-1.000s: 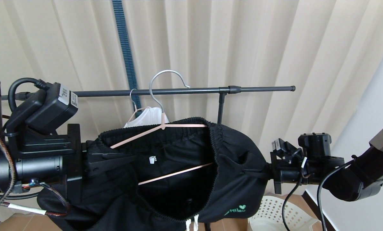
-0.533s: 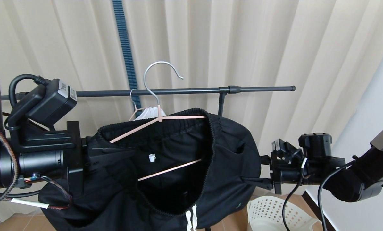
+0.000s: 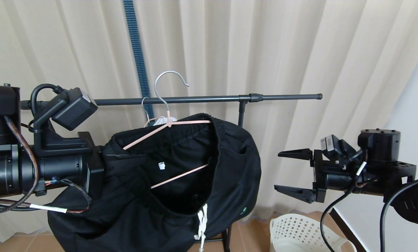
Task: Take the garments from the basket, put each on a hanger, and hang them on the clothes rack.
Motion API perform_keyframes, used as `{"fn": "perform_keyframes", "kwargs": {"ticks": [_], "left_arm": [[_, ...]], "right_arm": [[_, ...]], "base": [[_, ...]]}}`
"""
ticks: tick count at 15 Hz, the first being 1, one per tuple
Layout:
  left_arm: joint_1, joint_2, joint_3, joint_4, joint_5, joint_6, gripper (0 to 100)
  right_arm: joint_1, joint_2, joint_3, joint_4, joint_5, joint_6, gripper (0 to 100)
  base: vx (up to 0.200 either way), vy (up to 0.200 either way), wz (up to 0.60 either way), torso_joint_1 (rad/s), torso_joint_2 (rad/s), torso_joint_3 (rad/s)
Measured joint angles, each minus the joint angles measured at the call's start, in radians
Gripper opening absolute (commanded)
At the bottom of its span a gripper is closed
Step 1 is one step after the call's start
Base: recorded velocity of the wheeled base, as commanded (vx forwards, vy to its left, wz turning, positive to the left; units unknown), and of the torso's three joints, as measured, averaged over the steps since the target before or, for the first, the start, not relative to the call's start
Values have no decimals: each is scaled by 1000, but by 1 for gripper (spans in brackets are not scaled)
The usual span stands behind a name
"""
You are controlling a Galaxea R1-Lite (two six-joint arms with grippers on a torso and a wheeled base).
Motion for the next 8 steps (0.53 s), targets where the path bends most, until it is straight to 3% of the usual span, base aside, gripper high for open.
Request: {"fn": "perform_keyframes", "kwargs": {"ticks": [3,5,8], "left_arm": [[-8,21,-4,1,64,-44,0],[-33,37,-4,1,135,-120,0],[-71,83,-13,0,195,-190,0]], "right_arm": [[51,-111,7,-6,-126,193,100],[113,-164,-15,-8,-281,336,100],[203,-196,-76,-7,-467,451,100]], "base": [[0,0,0,0,0,0],[0,0,0,0,0,0],[0,0,0,0,0,0]]}}
